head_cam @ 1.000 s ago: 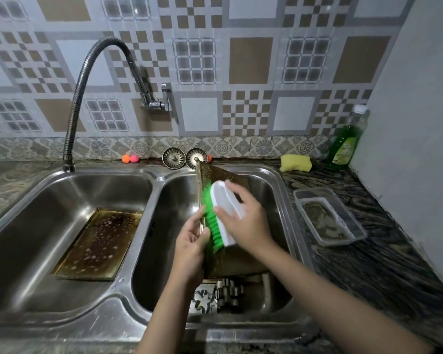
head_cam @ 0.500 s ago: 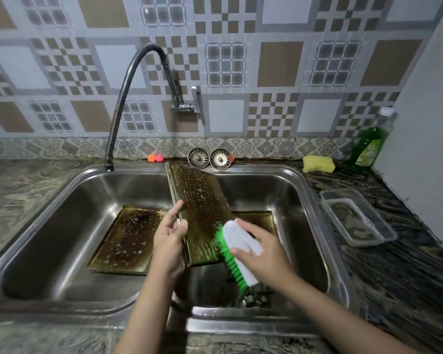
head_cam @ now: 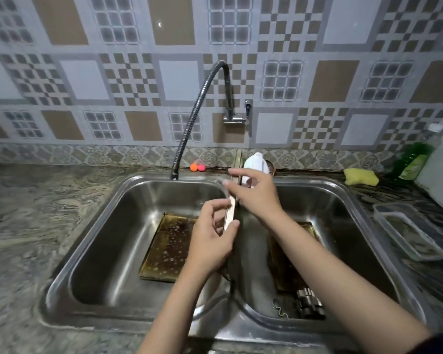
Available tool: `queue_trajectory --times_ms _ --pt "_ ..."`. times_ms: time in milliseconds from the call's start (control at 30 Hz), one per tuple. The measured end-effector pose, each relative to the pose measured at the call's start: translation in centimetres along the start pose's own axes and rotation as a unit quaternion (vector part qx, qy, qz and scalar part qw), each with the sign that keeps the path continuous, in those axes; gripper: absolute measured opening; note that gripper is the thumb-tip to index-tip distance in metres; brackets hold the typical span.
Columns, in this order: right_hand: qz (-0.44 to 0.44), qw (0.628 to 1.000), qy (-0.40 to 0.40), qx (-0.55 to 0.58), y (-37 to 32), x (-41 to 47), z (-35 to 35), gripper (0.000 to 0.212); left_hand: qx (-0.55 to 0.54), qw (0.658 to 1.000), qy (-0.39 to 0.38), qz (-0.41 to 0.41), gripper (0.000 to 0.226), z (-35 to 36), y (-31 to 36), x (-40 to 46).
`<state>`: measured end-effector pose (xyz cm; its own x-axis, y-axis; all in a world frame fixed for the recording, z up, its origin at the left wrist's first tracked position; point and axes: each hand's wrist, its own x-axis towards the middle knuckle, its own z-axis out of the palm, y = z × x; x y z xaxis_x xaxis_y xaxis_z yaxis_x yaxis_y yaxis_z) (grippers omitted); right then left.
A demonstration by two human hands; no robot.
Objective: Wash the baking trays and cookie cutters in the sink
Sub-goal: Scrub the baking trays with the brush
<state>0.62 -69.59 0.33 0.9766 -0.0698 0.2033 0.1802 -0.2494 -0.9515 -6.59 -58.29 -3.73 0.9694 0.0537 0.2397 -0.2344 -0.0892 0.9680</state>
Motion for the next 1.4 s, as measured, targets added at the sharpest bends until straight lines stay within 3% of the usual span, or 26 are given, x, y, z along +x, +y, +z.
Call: queue_trajectory --times_ms 200,267,333,400,533,700,800,1000,1200,1400 --pt "-0.027 0.995 0.094 0.000 -3.2 0.4 3.4 0.020 -0.007 0.998 -0.057 0.035 0.038 -4.8 1.1 0.4" --pt "-0.030 0.992 0.119 0.023 -3.1 0.4 4.1 0.020 0.032 0.998 -0.017 0.057 0.030 -7.0 0.4 0.7" --pt "-0.008 0.990 0.131 0.056 -2.5 0.4 4.7 0.019 0.150 0.987 0.044 0.041 0.023 -9.9 -1.6 1.4" --pt "0.025 0.988 0.136 0.072 -1.4 0.4 5.6 0.018 0.192 0.979 0.054 -0.041 0.018 -12.9 -3.6 1.8" --pt "0.113 0.979 0.137 0.096 2.3 0.2 8.4 0.023 0.019 0.962 -0.028 -0.273 0.023 -16.8 -6.4 1.4" --pt "0.172 0.976 0.096 0.088 5.7 -0.4 10.7 0.014 -0.046 0.931 0.017 -0.361 0.039 -18.7 -10.3 1.7" --pt "0.178 0.975 0.118 0.068 7.7 -0.3 10.9 0.010 -0.054 0.915 0.035 -0.398 0.042 -20.3 -12.4 3.5" --pt "0.187 0.966 0.160 0.080 9.6 0.3 9.4 0.018 0.058 0.910 0.048 -0.409 0.044 -21.9 -16.5 8.8" --pt "0.167 0.965 0.191 0.065 10.9 -0.1 7.3 0.014 0.087 0.900 0.000 -0.426 0.040 -20.0 -19.6 10.8" --pt "0.126 0.967 0.221 0.026 11.5 -1.9 2.5 0.006 0.206 0.917 -0.078 -0.331 0.035 -17.7 -20.1 10.3"
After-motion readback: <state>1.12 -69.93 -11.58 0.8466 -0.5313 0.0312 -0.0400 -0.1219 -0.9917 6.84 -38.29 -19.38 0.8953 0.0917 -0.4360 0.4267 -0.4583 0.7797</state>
